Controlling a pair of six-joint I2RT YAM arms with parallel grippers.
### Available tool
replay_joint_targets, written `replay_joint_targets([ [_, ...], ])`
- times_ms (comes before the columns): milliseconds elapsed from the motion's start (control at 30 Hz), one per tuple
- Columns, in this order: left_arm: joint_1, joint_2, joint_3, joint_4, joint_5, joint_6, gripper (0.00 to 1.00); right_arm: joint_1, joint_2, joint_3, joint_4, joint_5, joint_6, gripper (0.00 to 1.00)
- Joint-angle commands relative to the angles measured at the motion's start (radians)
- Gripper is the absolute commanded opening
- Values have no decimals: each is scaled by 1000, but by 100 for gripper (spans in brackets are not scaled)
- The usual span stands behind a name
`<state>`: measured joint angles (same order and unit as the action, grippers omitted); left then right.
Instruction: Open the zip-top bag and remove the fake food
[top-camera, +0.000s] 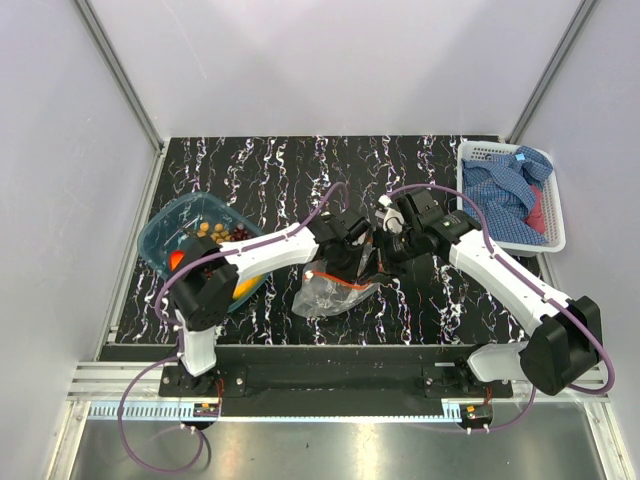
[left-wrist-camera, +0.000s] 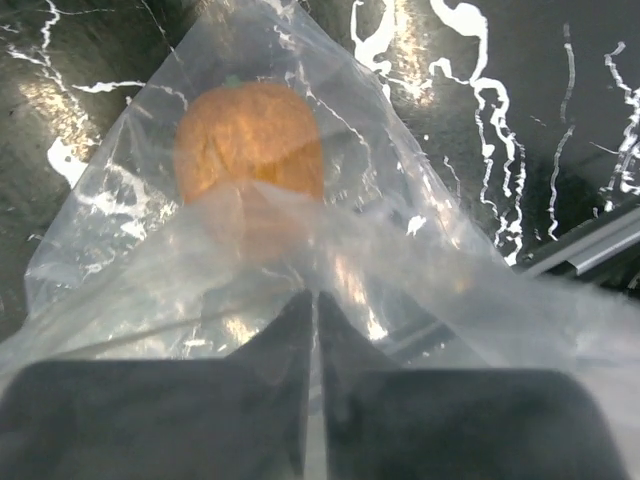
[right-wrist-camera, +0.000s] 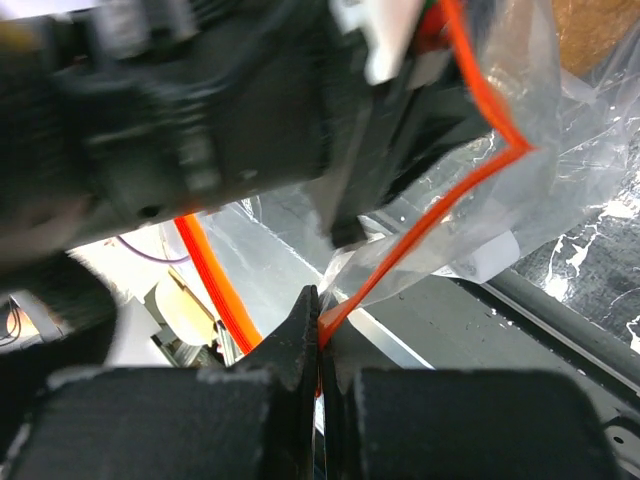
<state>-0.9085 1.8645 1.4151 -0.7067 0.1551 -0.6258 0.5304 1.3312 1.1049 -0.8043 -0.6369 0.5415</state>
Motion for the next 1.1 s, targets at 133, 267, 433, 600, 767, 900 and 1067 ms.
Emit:
replay_joint_targets([
  [133,0,73,64,23,-56,-2,32,3,-23,-2,36,17,26,0],
  [267,-1,53,53,21,-123,-5,49,5,-32,-4,34,20,26,0],
  [433,0,53,32,68,-137,1,63,3,-26,1,37,19,23,0],
  [600,0,29,-19,188,-150,17,66,3,-15,0,39,8,17,0],
  [767,-1,-13,-62,234,-230,-6,67,3,-13,3,37,3,12,0],
  [900,2,-118,-133,239,-321,-22,68,3,-20,26,34,-14,-21,0],
  [1067,2,-209,-183,297,-261,40,62,14,-81,128,27,98,-103,0],
])
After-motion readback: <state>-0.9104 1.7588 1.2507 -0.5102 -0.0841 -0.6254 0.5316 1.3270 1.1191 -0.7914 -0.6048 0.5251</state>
